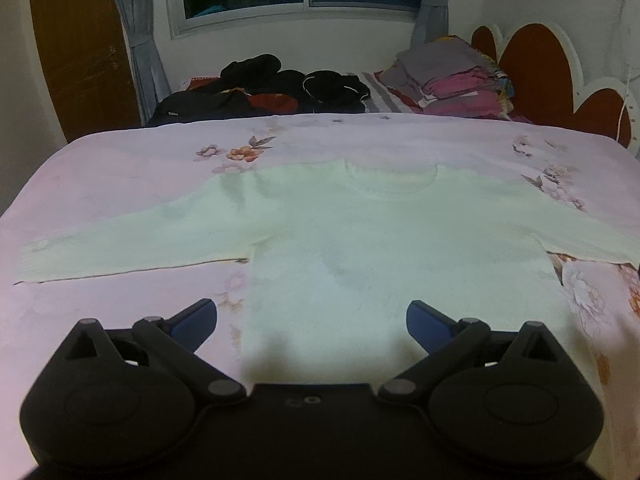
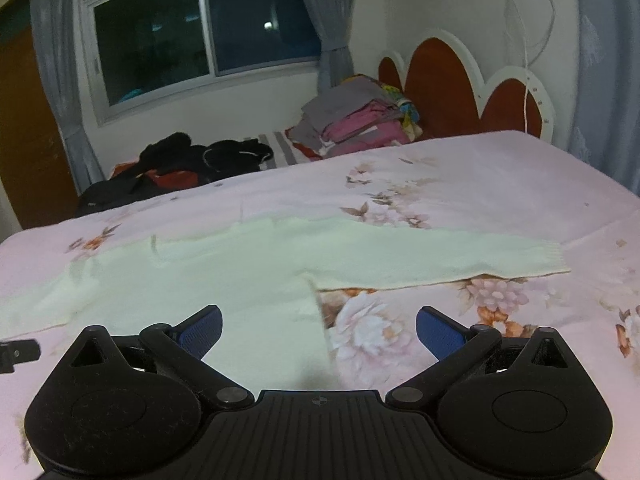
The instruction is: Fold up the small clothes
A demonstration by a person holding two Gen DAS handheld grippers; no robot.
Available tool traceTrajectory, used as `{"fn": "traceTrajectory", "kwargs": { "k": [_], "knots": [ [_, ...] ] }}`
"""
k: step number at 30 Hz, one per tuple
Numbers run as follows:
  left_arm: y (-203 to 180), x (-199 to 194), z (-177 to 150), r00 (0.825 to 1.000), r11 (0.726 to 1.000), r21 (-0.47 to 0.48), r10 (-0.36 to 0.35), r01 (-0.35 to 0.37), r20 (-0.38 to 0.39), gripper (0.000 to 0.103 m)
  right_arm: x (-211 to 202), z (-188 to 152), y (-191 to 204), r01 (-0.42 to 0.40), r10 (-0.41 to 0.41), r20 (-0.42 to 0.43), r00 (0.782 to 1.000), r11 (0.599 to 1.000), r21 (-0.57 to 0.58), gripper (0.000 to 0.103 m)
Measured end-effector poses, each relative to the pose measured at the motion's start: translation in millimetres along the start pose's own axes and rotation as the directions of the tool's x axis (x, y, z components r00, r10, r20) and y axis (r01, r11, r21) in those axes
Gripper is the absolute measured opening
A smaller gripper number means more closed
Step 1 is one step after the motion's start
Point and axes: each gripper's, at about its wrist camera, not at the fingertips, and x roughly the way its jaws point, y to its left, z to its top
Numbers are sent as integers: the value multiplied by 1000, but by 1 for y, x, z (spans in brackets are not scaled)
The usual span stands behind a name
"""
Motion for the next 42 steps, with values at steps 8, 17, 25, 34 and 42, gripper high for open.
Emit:
{"fn": "traceTrajectory", "kwargs": {
  "k": [8,17,25,34,42],
  "knots": [
    [-37,43,10,999,1000,-1,29,-29,-39,97,52,13,-91,97,-95,-37,995,993,74,100],
    [-64,74,12,995,998,20,63,-62,-74,96,96,13,-185,216,-192,-128,973,954,210,70],
    [-67,88,15,988,994,6,113,-113,-103,96,134,15,-242,279,-236,-175,956,915,292,70],
    [-68,91,18,984,990,16,140,-139,-110,94,152,29,-271,290,-269,-108,957,894,342,20],
    [-57,91,23,989,996,9,94,-94,-113,83,131,44,-255,220,-226,-19,974,923,315,3]
  ]
}}
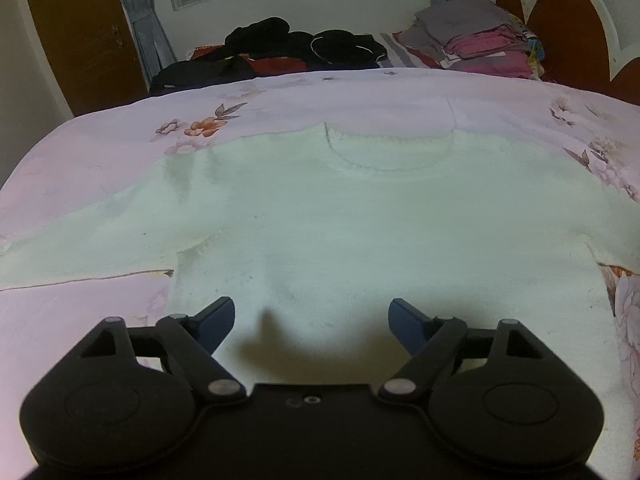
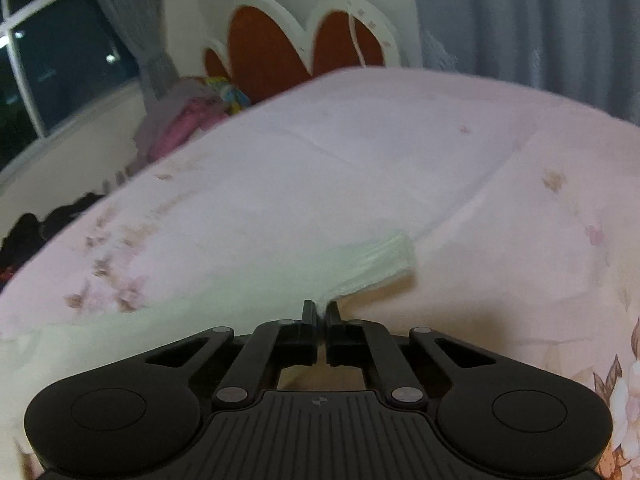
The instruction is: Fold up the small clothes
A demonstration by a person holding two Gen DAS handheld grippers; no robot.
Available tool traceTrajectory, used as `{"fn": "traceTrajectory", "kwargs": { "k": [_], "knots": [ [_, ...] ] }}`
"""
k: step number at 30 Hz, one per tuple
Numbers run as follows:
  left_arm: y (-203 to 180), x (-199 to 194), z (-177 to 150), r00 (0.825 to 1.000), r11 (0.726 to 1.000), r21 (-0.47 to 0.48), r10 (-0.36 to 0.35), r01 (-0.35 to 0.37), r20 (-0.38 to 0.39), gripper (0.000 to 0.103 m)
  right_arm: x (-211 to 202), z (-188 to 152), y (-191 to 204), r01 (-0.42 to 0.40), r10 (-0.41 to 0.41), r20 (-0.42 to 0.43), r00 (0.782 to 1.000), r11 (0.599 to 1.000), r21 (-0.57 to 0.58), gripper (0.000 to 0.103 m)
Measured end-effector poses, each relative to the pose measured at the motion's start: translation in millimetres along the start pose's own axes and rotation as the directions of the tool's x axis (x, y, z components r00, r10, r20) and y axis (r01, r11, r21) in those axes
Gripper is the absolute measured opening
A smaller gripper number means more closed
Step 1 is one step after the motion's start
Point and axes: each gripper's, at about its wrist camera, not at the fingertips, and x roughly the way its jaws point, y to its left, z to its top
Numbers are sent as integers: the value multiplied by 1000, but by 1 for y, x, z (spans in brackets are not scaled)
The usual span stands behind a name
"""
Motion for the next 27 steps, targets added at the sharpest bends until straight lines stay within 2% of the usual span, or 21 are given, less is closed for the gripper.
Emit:
{"fn": "traceTrajectory", "kwargs": {
  "k": [6,8,12,17,20,24,27],
  "knots": [
    [24,-7,3,1000,999,-38,-5,6,21,83,-29,8,67,-145,150,56,987,986,-86,3],
    [35,-9,4,1000,999,-53,-5,6,30,83,-37,6,97,-197,205,58,977,973,-116,3],
    [62,-11,2,999,997,-75,-6,10,53,84,-52,-13,177,-323,334,27,942,927,-191,3],
    [100,-7,-3,998,995,-99,14,-7,64,84,-62,-59,278,-452,453,-58,889,855,-255,3],
    [123,-3,-5,998,992,-124,22,-15,53,84,-63,-96,328,-508,491,-132,861,812,-288,3],
    [145,1,-4,998,988,-154,7,2,62,84,-59,-143,370,-555,502,-239,831,777,-299,3],
    [152,3,-2,997,985,-169,-10,23,77,84,-59,-167,380,-565,492,-286,822,764,-310,3]
  ]
}}
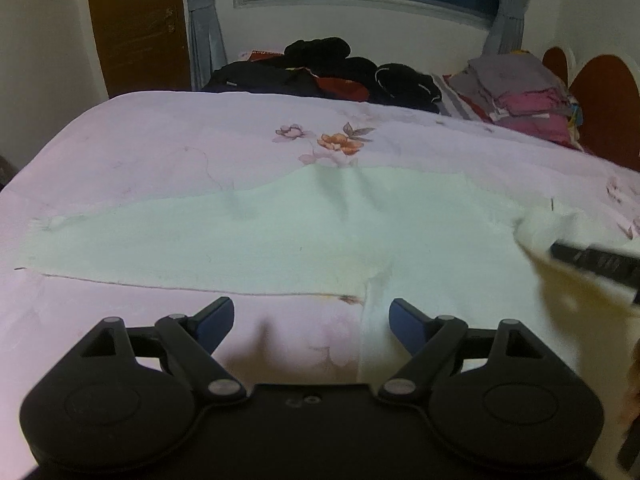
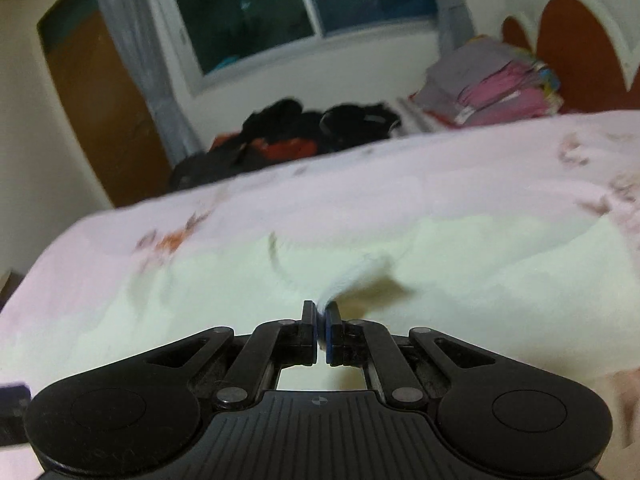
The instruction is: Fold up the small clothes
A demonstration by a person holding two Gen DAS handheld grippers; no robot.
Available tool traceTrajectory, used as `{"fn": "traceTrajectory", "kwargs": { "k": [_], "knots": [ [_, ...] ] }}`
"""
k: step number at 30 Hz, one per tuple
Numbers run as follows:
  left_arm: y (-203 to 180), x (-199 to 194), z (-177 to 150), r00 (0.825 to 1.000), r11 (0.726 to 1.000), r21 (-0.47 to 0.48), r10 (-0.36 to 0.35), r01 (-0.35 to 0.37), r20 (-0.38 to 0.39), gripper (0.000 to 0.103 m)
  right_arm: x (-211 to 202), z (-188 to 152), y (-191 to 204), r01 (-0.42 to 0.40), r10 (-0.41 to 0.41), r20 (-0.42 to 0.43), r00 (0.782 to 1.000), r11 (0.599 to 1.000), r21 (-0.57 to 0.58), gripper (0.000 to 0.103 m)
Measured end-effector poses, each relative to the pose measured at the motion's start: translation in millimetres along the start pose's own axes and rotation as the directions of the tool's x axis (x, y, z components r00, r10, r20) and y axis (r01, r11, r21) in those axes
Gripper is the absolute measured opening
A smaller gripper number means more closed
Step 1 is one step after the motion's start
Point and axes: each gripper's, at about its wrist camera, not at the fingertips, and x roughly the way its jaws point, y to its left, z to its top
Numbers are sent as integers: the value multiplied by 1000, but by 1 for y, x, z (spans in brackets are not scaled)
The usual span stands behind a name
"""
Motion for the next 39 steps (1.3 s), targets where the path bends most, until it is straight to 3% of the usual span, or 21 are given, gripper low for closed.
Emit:
{"fn": "traceTrajectory", "kwargs": {
  "k": [3,4,7,8,10,13,16,19,21,23,25,28,32,39],
  "knots": [
    [-4,4,3,999,999,-13,-37,37,1,84,11,1,-1,-6,5,-41,999,1000,-27,4],
    [-8,8,4,998,998,-15,-62,62,-11,84,11,1,-1,-17,15,-47,999,999,-27,9],
    [-22,17,8,991,992,-19,-128,127,-31,80,-5,-1,-10,-18,17,-10,1000,1000,-21,45],
    [-29,21,9,988,988,-22,-153,152,-38,80,-12,1,-15,2,-2,10,1000,1000,-32,49],
    [-44,30,12,974,976,-31,-216,214,-69,77,-26,2,-27,55,-53,33,998,997,-59,49],
    [-71,50,14,937,947,-40,-321,319,-137,73,-45,-5,-56,146,-143,46,989,986,-79,49],
    [-94,76,14,914,934,-55,-358,354,-190,60,-60,-17,-83,228,-225,51,973,971,-70,49],
    [-104,86,16,927,940,-45,-340,337,-157,59,-71,-26,-107,277,-276,35,960,960,-32,49],
    [-111,90,20,922,935,-60,-355,350,-158,48,-75,-32,-120,299,-298,22,954,954,-11,49],
    [-120,94,19,917,932,-60,-362,357,-170,27,-79,-35,-131,315,-315,12,949,949,11,49],
    [-127,90,13,926,940,-32,-341,340,-160,25,-80,-37,-137,319,-319,4,948,947,35,49],
    [-130,87,13,925,936,-31,-353,352,-141,8,-80,-38,-142,323,-323,-1,946,945,47,49],
    [-128,75,23,923,926,-44,-378,376,-73,7,-76,-39,-145,327,-327,-18,945,943,56,49],
    [-96,26,61,898,897,-67,-430,436,90,7,-63,-37,-150,339,-338,-26,941,937,87,49]
  ]
}}
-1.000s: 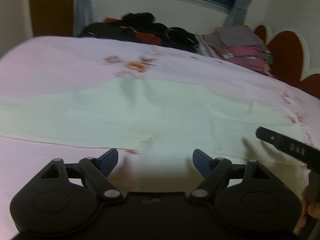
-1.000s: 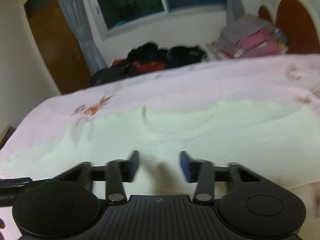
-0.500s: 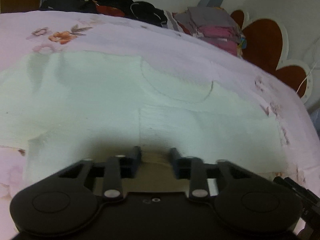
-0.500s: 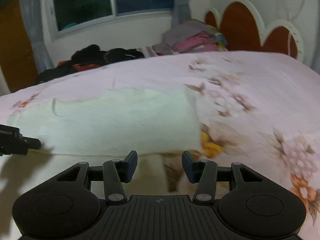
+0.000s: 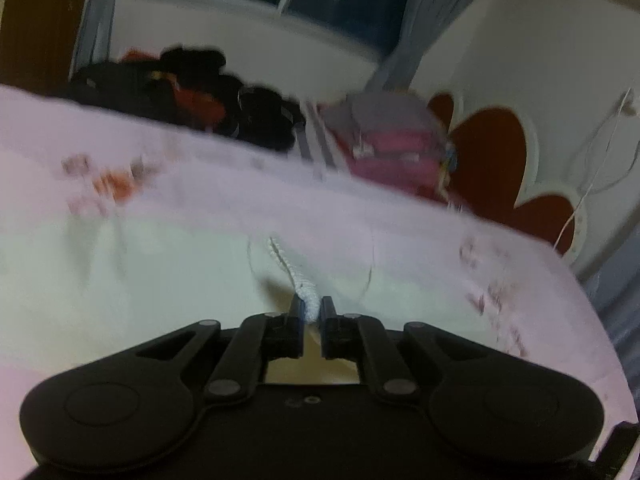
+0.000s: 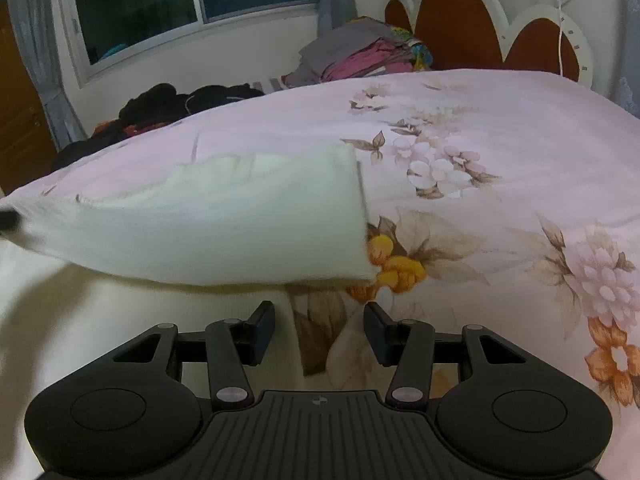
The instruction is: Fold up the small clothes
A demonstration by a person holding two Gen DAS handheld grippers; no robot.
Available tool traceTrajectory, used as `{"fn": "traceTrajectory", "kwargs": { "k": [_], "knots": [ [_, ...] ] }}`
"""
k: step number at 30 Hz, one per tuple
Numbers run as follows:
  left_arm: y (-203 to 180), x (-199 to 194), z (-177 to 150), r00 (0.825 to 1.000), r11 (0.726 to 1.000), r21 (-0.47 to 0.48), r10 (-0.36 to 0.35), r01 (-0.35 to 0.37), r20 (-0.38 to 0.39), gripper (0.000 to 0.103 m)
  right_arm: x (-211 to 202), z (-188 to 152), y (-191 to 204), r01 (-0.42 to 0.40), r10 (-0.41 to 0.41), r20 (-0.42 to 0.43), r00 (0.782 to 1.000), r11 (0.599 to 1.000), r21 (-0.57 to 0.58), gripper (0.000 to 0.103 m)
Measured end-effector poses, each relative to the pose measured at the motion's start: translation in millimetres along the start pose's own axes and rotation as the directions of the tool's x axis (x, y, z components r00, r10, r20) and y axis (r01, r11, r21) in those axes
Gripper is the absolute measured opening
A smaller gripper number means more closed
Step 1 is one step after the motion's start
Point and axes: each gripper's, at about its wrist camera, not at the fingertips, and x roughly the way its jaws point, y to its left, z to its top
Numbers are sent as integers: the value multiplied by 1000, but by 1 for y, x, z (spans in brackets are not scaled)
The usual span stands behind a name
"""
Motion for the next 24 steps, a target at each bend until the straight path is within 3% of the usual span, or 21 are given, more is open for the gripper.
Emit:
{"fn": "traceTrajectory", "kwargs": {
  "k": [4,7,9,10,18,22,24],
  "knots": [
    [19,-10,9,999,999,9,45,-45,29,7,10,10,3,-21,21,3,1000,999,40,49],
    [43,-5,1,994,994,-9,107,-107,3,7,14,14,14,-42,41,9,999,999,14,49],
    [58,4,-7,989,989,-12,149,-150,-21,7,18,14,19,-49,49,-2,999,999,-1,35],
    [65,8,-11,985,986,-12,167,-168,-33,7,19,14,20,-60,60,-11,998,998,0,14],
    [88,32,-37,967,972,18,234,-233,-101,7,17,10,14,-23,23,-11,1000,1000,4,10],
    [80,22,-36,953,954,78,296,-291,-62,24,7,12,12,-36,36,-23,999,999,-2,11],
    [78,9,-32,954,952,74,300,-298,-19,27,-7,13,8,-50,50,3,999,999,-5,12]
  ]
}}
